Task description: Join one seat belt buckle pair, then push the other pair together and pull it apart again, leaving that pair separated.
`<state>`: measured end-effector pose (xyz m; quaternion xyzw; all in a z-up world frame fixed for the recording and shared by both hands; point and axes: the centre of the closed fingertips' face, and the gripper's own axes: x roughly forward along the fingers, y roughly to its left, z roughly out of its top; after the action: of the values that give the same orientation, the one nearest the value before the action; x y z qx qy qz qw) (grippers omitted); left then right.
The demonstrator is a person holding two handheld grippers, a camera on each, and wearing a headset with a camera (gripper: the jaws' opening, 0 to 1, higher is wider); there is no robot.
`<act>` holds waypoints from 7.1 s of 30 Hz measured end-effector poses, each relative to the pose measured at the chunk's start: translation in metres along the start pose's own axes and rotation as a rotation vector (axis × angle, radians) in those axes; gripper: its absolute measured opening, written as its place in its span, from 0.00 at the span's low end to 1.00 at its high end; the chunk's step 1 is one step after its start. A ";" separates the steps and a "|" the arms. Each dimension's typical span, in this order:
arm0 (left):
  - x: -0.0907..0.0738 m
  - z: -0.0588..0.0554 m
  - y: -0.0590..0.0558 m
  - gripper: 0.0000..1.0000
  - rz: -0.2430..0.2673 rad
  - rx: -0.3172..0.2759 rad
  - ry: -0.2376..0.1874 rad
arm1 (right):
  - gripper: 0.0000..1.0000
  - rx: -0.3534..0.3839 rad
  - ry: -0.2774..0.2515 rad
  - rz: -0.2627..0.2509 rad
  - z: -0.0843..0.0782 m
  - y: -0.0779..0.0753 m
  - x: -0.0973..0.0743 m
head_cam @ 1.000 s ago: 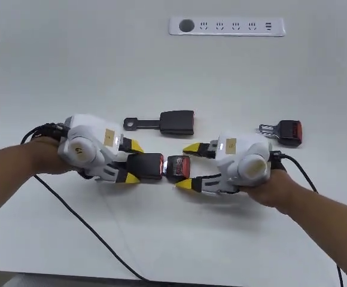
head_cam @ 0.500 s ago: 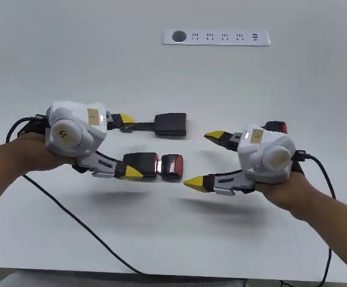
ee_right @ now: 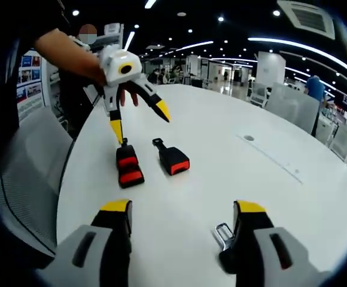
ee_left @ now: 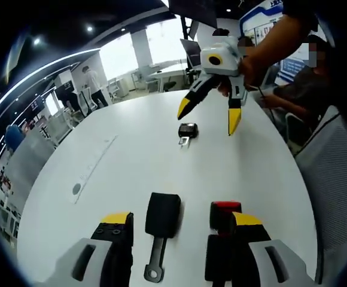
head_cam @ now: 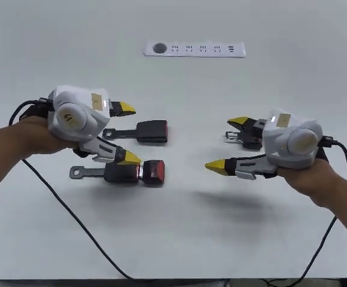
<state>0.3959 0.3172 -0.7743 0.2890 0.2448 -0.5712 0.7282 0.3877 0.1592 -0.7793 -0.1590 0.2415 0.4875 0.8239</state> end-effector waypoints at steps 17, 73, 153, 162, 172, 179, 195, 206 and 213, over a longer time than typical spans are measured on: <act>0.031 -0.022 0.031 0.67 -0.052 -0.061 0.024 | 0.73 0.091 0.088 0.006 -0.044 -0.048 -0.013; 0.062 -0.053 0.034 0.33 -0.176 -0.030 0.064 | 0.35 -0.052 0.123 0.210 -0.092 -0.063 0.002; 0.070 -0.055 0.028 0.32 -0.191 0.000 0.225 | 0.34 -0.108 0.025 0.317 -0.005 -0.007 0.131; 0.070 -0.057 0.029 0.31 -0.193 0.000 0.225 | 0.34 -0.111 0.038 0.315 -0.001 -0.005 0.137; 0.070 -0.057 0.029 0.31 -0.193 -0.002 0.220 | 0.34 -0.098 0.049 0.297 -0.002 -0.005 0.137; 0.071 -0.057 0.030 0.31 -0.192 -0.003 0.222 | 0.34 -0.096 0.052 0.286 -0.002 -0.004 0.136; 0.070 -0.056 0.029 0.32 -0.191 -0.005 0.224 | 0.35 -0.109 0.055 0.270 -0.002 -0.003 0.135; 0.070 -0.056 0.029 0.32 -0.190 -0.006 0.230 | 0.35 -0.122 0.064 0.260 -0.003 -0.003 0.133; 0.070 -0.056 0.029 0.32 -0.188 -0.008 0.233 | 0.35 -0.117 0.060 0.247 -0.004 -0.003 0.132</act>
<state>0.4385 0.3139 -0.8583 0.3264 0.3560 -0.5985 0.6392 0.4431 0.2521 -0.8556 -0.1903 0.2551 0.5936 0.7392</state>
